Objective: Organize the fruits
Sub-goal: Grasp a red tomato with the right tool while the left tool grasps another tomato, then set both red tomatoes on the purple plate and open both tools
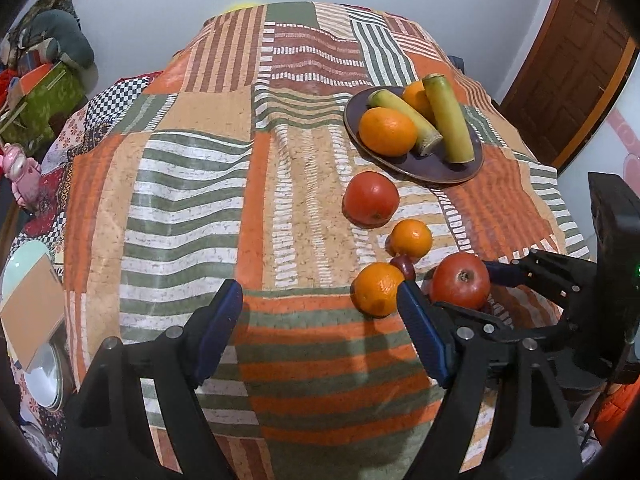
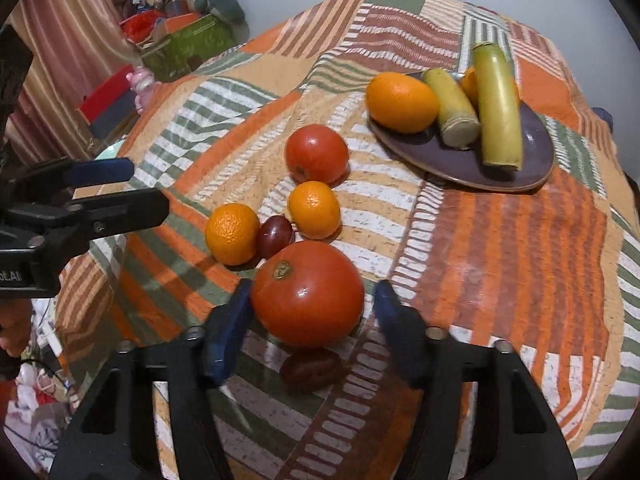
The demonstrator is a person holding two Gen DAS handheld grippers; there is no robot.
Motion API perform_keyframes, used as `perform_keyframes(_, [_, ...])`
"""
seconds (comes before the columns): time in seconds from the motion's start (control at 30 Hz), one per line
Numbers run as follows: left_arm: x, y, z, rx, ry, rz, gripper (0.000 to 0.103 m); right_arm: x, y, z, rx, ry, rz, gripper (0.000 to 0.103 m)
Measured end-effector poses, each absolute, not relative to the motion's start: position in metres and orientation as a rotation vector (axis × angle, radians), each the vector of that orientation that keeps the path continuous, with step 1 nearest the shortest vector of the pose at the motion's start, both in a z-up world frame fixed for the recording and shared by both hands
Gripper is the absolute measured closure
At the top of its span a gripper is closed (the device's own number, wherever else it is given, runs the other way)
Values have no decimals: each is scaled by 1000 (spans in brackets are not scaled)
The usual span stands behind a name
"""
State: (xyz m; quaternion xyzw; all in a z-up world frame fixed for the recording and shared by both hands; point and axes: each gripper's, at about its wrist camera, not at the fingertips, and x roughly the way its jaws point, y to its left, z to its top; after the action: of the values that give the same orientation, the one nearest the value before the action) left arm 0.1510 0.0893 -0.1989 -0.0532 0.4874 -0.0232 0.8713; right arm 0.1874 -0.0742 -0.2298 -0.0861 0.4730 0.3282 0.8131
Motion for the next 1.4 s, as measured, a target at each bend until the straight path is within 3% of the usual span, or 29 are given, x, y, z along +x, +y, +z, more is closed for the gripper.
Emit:
perform_keyframes(0.4, [201,67,-198,-94,1005,-76,24,203,-113,-196,-122,906,623,53])
perform_keyframes(0.53, [222,59,-204,-99,1005,-61,32,215,-133,-187,-108,873,569,53])
perform_keyframes(0.73, [247,50,-227,-107,1057,-71,34,229,-159,-185,-74,860,515,53])
perform_keyframes(0.8, [254,51,-234,-116,1075,-72,38,232,-162,-186,-66,864,509,53])
perform_keyframes(0.93, [261,54,-243,-176,1103,-110,55,237,-167,-192,-54,877,504,53])
perform_keyframes(1.4, [269,36,-218,-187,1053,-163,56,264,-180,-189,-14,853,491,53])
